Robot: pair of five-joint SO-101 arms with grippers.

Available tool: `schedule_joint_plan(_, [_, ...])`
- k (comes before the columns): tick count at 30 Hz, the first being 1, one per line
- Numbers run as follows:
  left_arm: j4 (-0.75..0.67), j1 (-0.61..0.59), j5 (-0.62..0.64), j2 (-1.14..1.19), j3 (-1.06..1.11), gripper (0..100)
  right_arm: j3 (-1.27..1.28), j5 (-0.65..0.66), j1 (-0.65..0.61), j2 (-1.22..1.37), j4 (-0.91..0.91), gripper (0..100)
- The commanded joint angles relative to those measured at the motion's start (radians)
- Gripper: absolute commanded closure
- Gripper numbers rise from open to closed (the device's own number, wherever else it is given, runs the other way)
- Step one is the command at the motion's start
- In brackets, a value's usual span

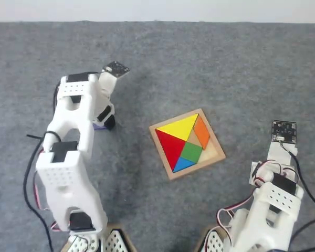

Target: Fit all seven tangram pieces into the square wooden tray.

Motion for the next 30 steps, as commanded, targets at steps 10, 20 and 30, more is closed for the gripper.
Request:
schedule_joint_plan(10, [0.209, 0.011, -0.083, 0.146, -0.154, 83, -0.038, -0.009, -0.007, -0.022, -0.016, 99.0])
schedule_joint_plan(20, [0.212, 0.026, -0.011, 0.138, -0.147, 77, -0.038, -0.009, -0.007, -0.022, -0.018, 99.0])
schedule_joint_plan(30, [0.175, 0.014, 0.014, 0.146, -0.180, 75, -0.038, -0.009, -0.004, -0.019, -0.016, 99.0])
